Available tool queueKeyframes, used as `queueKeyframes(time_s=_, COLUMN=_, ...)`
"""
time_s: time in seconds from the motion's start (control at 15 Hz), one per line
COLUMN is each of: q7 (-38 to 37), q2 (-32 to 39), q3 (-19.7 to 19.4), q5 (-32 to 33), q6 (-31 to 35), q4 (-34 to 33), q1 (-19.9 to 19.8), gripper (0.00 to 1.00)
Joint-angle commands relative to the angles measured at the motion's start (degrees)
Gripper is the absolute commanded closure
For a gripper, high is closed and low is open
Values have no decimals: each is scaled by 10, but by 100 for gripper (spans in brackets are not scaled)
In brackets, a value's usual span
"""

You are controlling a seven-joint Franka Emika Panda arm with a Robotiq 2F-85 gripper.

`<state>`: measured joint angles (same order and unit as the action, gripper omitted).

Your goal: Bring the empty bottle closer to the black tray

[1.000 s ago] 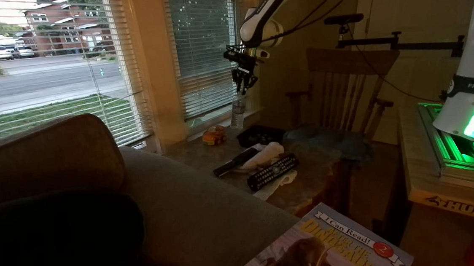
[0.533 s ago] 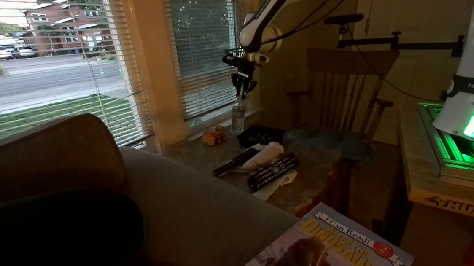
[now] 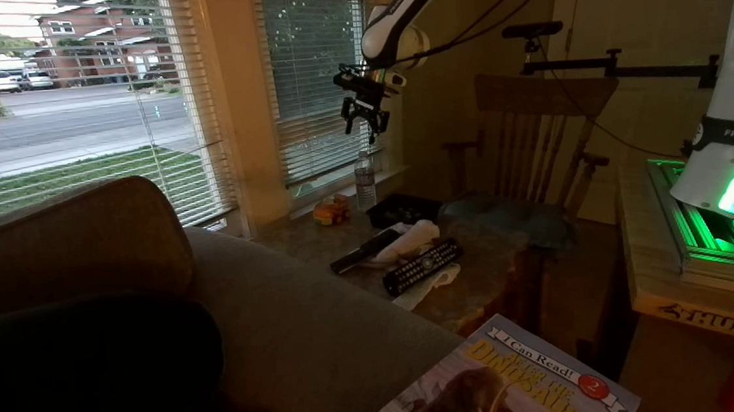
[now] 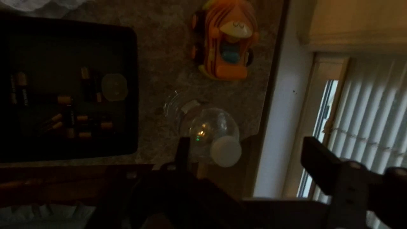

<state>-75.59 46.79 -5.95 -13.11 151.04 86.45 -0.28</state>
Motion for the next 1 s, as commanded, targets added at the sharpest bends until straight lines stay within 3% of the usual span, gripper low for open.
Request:
queueKeyframes(time_s=0.0, q7=81, q2=-76, q3=42, q5=-3, q6=-31, q4=56, q1=9, gripper=0)
queueKeyframes(time_s=0.4, q7=210, q2=-167, q3=106, q5=-15, q6=-92, q4=126, q1=27, gripper=0)
queueKeyframes(time_s=0.6, q7=280, q2=-196, q3=104, q5=0, q6=-124, q4=149, q1=39, gripper=0)
queueKeyframes(time_s=0.67, q7=240, q2=-161, q3=89, q5=-12, q6=-111, q4=108, q1=50, gripper=0)
queueKeyframes(time_s=0.93, q7=275, q2=-179, q3=89, q5=-11, q6=-122, q4=127, q1=51, gripper=0)
